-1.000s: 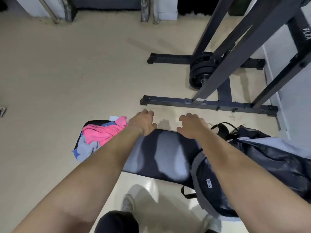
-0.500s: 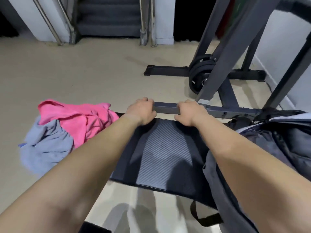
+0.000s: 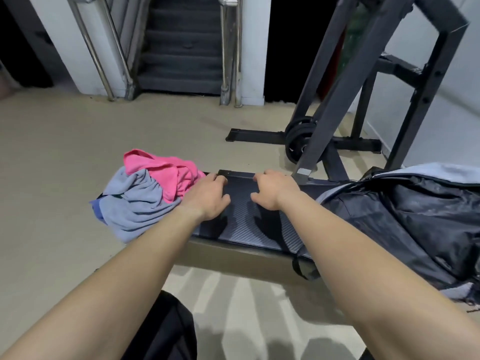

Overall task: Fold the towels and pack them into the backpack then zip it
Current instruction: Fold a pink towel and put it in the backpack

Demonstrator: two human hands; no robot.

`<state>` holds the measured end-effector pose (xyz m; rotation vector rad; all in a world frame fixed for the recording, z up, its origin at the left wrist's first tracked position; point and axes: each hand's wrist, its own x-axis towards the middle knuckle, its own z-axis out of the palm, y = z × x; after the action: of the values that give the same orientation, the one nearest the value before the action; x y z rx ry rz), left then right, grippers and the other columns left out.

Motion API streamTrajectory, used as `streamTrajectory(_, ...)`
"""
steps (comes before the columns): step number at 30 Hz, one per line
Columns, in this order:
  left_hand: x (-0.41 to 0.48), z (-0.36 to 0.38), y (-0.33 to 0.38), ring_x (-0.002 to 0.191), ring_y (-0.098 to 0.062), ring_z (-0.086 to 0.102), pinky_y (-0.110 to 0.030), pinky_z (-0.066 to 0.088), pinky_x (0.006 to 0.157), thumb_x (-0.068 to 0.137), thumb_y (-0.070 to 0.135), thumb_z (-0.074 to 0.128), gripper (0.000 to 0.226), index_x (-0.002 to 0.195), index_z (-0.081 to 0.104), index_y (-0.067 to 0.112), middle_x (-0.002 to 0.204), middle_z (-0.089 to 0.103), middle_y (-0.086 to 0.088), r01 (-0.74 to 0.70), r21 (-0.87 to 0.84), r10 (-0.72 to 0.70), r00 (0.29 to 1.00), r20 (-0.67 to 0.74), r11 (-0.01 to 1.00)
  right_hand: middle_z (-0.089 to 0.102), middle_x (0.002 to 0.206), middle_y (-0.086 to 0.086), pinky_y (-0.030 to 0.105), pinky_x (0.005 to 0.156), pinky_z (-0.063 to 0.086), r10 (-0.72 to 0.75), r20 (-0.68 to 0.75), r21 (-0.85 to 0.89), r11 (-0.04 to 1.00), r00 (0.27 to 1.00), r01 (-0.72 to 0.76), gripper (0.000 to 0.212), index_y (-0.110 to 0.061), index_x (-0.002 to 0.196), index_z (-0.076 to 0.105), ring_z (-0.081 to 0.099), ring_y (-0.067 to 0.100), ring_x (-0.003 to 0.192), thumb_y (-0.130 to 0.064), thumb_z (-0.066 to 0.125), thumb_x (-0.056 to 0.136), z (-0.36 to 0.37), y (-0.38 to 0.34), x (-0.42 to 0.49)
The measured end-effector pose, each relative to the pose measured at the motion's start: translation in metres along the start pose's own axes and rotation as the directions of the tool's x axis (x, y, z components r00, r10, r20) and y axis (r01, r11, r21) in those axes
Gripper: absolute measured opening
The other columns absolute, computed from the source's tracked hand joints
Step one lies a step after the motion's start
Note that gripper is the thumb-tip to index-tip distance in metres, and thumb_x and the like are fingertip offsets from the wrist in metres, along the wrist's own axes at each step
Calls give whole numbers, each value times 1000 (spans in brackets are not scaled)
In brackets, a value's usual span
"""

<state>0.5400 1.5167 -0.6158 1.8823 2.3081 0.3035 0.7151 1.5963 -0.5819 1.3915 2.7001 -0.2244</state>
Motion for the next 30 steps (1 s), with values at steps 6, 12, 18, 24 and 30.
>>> streamTrajectory(6,-56,-3,-15,130,-29,45,-43,42,104,94,33,53,49,140,49,16,141,47,-8,75,-39,-78,993,-87,996,46,145,7,48,103,42,-74,-18,39,996,997,75,57,-21,145,43,45,31,130,-45,52,95,28,-37,-33)
streamTrajectory(12,-76,7,-56,123,-29,49,-41,45,96,92,29,53,44,134,54,17,133,52,-6,170,-89,-182,971,-155,981,43,146,8,48,102,43,-150,-1,89,985,989,149,60,-19,147,41,44,32,131,-44,54,95,47,-71,-6)
streamTrajectory(18,-38,5,-117,125,-29,49,-41,45,97,90,28,55,41,129,58,16,132,55,-9,299,-289,-379,882,-279,909,49,135,12,48,100,45,-208,-22,141,968,978,209,58,-17,143,43,48,34,126,-43,55,92,60,-109,71)
streamTrajectory(24,2,12,-167,124,-28,49,-43,45,100,90,25,54,38,127,60,16,131,56,-7,319,-394,-464,808,-362,862,49,141,17,45,107,41,-171,-126,259,945,977,199,59,-12,147,39,48,37,129,-40,51,96,68,-135,152)
streamTrajectory(30,12,14,-181,123,-30,46,-41,43,97,92,25,54,36,126,60,16,130,56,-7,304,-318,-420,807,-416,898,70,114,11,41,86,51,-229,-266,256,920,936,298,23,-21,113,66,61,36,110,-34,53,98,68,-148,176)
